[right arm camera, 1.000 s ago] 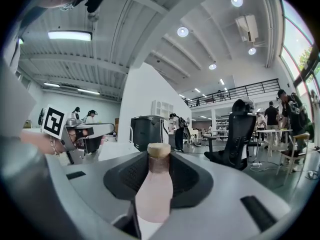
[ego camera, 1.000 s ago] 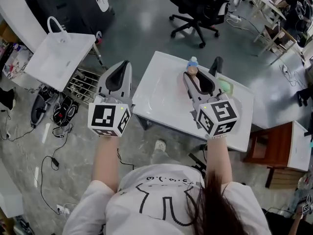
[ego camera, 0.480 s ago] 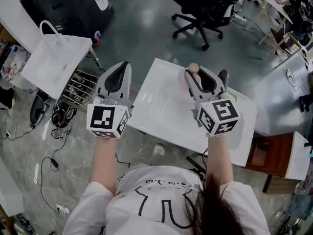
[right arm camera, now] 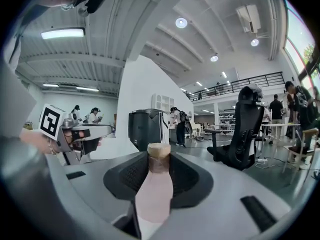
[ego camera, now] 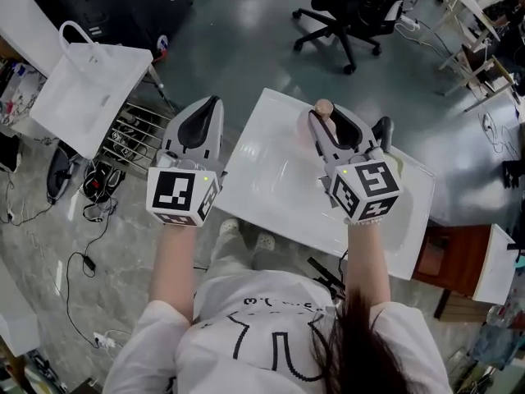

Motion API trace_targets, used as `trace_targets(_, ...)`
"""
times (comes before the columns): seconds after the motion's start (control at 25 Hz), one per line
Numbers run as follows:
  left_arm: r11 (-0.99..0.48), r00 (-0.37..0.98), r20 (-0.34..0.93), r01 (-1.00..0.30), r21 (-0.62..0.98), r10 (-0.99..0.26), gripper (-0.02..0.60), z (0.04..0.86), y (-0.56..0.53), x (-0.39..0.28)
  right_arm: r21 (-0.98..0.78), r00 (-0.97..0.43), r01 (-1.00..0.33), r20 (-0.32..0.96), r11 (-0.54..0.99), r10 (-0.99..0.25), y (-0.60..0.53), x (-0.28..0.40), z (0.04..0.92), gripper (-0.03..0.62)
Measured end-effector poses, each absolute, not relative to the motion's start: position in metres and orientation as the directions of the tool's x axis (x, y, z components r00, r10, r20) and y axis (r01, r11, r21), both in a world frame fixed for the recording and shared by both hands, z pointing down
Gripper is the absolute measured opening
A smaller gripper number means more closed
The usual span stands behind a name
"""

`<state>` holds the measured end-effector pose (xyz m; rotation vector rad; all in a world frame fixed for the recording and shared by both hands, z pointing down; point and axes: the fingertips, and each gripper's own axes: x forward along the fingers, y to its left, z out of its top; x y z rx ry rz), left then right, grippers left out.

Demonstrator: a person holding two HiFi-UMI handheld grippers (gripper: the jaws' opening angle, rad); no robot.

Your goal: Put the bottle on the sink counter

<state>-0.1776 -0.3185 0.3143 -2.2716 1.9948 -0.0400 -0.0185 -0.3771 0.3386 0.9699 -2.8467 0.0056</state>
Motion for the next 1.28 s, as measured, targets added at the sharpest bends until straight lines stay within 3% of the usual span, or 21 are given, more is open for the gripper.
trace_targets(0.8, -0.350, 0.348, 0.050, -0.936, -0.038, -0.936, 0.009, 0.365, -0.408, -0.236, -0.066, -0.652, -0.744, 0.288, 0.665, -0.701, -0.452, -0.093, 0.433, 0.143)
trace_targets(1.28, -0.406, 0.406, 0.061, -0.914, -0.001, -0.912, 0.009, 0.384, -0.447, -0.254, -0.022, -0.557, -0.793, 0.430, 0.608, -0.711, -0.489, -0.121, 0.493, 0.143)
